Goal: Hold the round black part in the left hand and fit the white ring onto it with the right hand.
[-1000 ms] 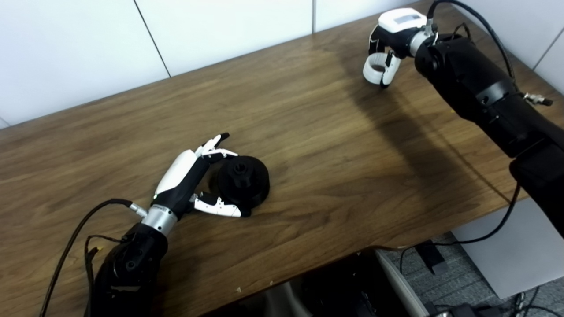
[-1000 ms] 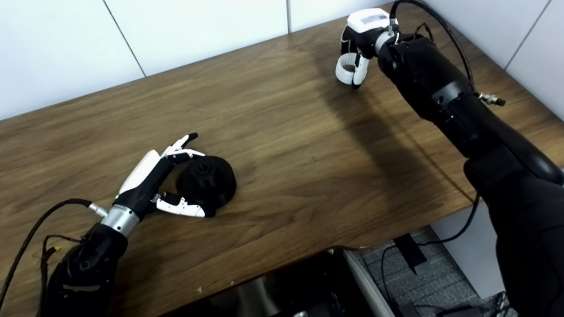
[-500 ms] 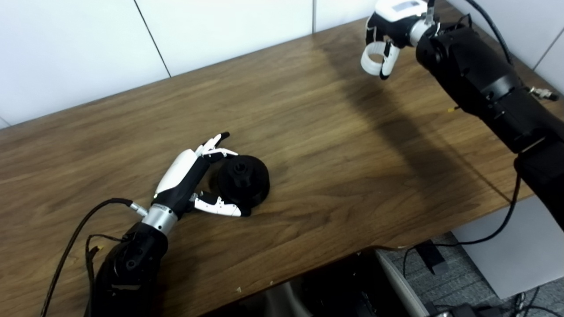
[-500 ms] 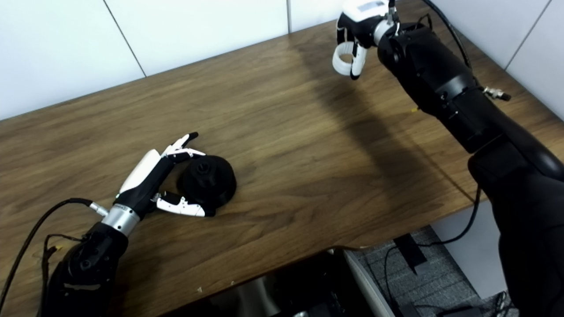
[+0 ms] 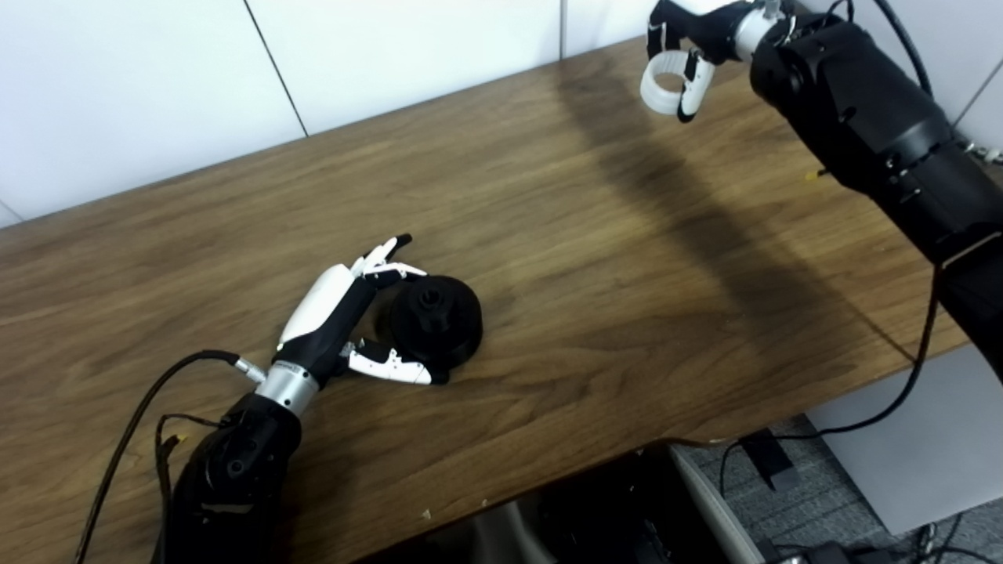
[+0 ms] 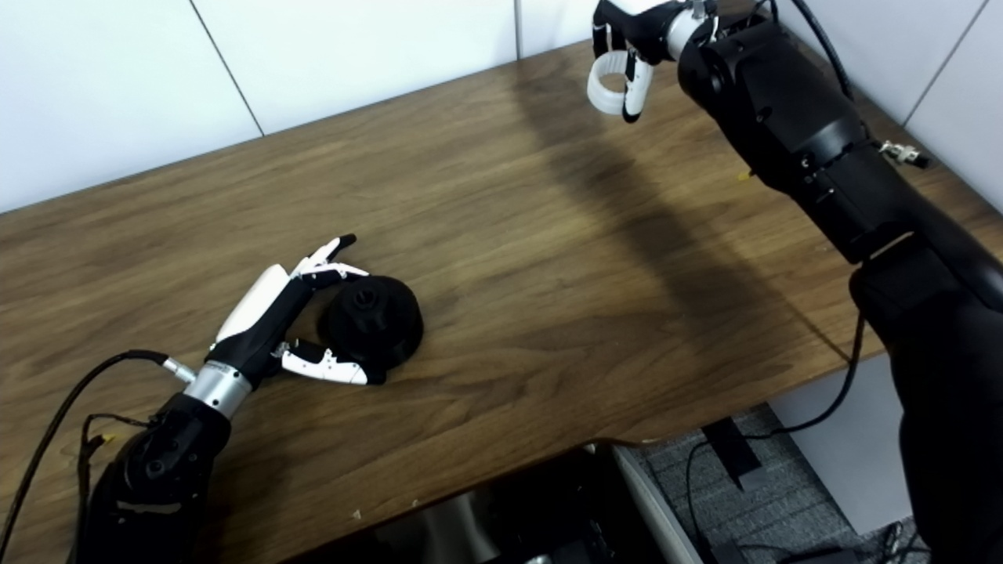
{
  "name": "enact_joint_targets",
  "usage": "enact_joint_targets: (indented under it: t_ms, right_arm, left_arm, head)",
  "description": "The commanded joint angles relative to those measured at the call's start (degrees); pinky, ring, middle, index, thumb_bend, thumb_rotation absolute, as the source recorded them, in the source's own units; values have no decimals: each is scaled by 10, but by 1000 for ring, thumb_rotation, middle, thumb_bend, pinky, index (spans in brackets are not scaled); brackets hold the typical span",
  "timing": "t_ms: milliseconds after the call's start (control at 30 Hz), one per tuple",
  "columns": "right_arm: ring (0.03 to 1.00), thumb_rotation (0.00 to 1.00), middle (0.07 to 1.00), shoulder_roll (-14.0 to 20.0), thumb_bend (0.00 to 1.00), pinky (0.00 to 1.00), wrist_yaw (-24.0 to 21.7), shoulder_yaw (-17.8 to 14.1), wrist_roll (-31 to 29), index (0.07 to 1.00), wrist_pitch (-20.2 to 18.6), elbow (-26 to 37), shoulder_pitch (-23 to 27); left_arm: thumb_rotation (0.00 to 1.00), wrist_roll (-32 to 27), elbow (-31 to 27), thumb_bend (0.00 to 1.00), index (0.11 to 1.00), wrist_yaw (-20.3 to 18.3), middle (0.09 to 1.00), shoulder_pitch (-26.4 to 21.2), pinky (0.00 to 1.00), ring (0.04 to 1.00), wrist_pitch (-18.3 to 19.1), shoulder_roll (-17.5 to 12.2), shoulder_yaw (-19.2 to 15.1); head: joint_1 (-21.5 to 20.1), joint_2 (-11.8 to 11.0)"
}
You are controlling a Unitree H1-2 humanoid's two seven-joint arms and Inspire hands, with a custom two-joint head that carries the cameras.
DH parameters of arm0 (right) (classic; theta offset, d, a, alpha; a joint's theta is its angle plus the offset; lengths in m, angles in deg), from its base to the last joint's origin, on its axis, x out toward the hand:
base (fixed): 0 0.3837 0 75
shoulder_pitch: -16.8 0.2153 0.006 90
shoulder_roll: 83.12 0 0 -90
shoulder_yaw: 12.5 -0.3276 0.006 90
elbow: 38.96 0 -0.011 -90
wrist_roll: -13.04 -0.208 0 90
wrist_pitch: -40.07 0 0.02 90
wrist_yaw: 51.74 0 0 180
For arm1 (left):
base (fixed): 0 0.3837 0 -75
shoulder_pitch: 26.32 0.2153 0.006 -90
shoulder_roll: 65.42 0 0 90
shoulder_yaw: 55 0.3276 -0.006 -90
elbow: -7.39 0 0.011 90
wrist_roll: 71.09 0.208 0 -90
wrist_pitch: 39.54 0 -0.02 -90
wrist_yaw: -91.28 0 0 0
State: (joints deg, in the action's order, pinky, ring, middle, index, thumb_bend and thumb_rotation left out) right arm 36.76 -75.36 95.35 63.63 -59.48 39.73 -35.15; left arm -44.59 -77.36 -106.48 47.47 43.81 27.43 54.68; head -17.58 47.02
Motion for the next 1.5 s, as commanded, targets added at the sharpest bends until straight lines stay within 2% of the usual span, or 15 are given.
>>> enact_joint_targets:
  t_ms: [0,367,500,633,667,833,1000,1200,1300,1467]
  right_arm:
    - [709,7,489,20,529,1000,1,-13,7,494,7,21,38]
    - [708,9,479,16,528,998,0,-20,10,511,19,66,25]
    - [696,8,475,11,528,966,-5,-27,6,514,21,85,18]
    - [696,7,472,7,527,998,4,-33,-3,519,34,92,13]
    - [692,7,470,6,527,999,6,-33,-3,521,37,92,13]
    - [687,5,468,9,527,1000,6,-42,-6,525,46,99,5]
    - [695,4,473,14,528,1000,-2,-57,-17,517,46,98,0]
    - [675,4,473,19,528,931,0,-65,-28,516,62,88,-5]
    - [685,4,474,20,529,983,-3,-66,-29,514,66,90,-6]
    - [692,3,479,18,529,987,-4,-65,-26,508,71,88,-2]
  left_arm:
    - [283,-3,-6,1000,626,3,1000,-19,1000,1000,2,-2,-3]
    - [280,-5,-5,1000,628,2,1000,-19,1000,1000,3,-1,-4]
    - [284,-3,-2,1000,626,5,1000,-20,1000,1000,-2,-1,-4]
    - [288,-1,0,1000,627,5,1000,-23,1000,1000,0,3,-1]
    - [291,-1,0,1000,629,5,1000,-23,1000,1000,0,3,0]
    - [282,14,1,1000,633,12,1000,-23,1000,1000,7,16,7]
    - [300,25,8,1000,633,21,1000,-26,1000,1000,12,30,14]
    - [314,27,20,1000,634,27,1000,-29,1000,1000,7,37,17]
    - [326,31,20,1000,634,29,1000,-29,1000,1000,11,37,19]
    - [345,35,23,1000,637,32,1000,-32,1000,1000,12,35,20]
  head:
    - [0,0]
    - [1,2]
    - [2,1]
    - [50,5]
    - [50,5]
    - [129,10]
    - [185,15]
    - [194,18]
    - [193,19]
    - [186,19]
